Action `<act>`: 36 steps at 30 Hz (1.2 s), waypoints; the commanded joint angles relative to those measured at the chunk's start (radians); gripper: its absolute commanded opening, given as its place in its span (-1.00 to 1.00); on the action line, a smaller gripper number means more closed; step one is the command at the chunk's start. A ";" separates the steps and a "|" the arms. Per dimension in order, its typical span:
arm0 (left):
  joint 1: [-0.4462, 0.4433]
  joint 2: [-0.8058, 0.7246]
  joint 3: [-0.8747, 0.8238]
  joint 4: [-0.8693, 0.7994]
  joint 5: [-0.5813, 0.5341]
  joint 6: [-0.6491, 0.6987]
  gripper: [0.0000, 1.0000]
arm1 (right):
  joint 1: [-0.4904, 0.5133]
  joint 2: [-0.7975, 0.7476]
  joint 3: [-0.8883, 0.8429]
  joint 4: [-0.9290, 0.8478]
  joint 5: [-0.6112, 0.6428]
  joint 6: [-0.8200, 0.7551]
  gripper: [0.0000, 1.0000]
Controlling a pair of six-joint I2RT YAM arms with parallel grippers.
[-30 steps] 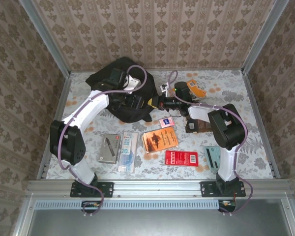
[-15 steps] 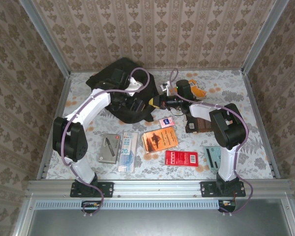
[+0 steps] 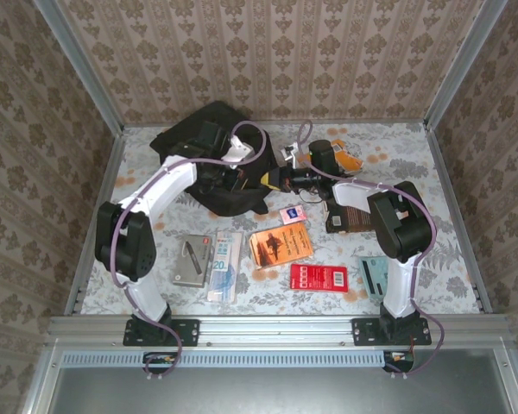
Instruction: Pack the student bag
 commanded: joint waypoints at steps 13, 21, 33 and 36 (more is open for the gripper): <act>-0.005 -0.212 -0.139 0.218 -0.195 -0.055 -1.00 | -0.014 -0.116 -0.074 -0.024 0.191 -0.019 -0.98; 0.033 -0.236 -0.157 0.236 -0.236 -0.129 -1.00 | -0.016 -0.126 -0.098 -0.081 0.204 -0.066 -0.97; 0.094 -0.289 -0.222 0.303 -0.181 -0.276 -1.00 | -0.016 -0.147 0.065 -0.425 0.400 -0.120 -0.24; 0.094 -0.285 -0.228 0.305 -0.161 -0.288 -1.00 | -0.018 -0.159 0.123 -0.538 0.513 -0.141 -0.22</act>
